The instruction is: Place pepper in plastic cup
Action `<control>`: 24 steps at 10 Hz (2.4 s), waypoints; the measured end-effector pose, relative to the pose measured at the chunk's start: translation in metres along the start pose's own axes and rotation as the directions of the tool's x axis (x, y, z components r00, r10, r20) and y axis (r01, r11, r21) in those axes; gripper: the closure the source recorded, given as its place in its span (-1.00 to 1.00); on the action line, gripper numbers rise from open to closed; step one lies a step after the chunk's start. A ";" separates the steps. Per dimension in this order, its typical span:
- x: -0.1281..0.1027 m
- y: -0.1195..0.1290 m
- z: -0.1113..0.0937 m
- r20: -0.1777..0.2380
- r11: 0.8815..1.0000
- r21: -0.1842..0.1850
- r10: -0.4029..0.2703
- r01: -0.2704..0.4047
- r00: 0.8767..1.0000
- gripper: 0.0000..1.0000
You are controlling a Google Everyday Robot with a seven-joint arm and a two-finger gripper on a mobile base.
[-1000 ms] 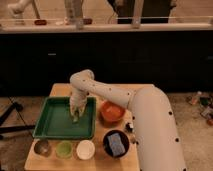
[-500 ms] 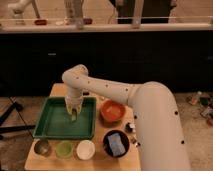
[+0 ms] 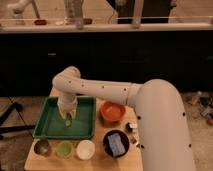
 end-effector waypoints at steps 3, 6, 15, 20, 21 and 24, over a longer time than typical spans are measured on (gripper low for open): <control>-0.039 -0.015 -0.001 -0.009 1.000 0.004 0.023 -0.023 1.000 0.97; -0.081 -0.020 -0.001 -0.023 0.999 0.019 0.048 -0.047 0.999 0.97; -0.122 -0.043 0.004 -0.031 0.999 0.031 0.035 -0.034 0.999 0.97; -0.135 -0.037 0.013 -0.003 0.998 0.027 0.055 -0.054 0.999 0.97; -0.137 -0.035 0.015 0.001 0.998 0.028 0.060 -0.060 0.998 0.97; -0.141 -0.030 0.018 0.009 0.997 0.030 0.074 -0.075 0.997 0.97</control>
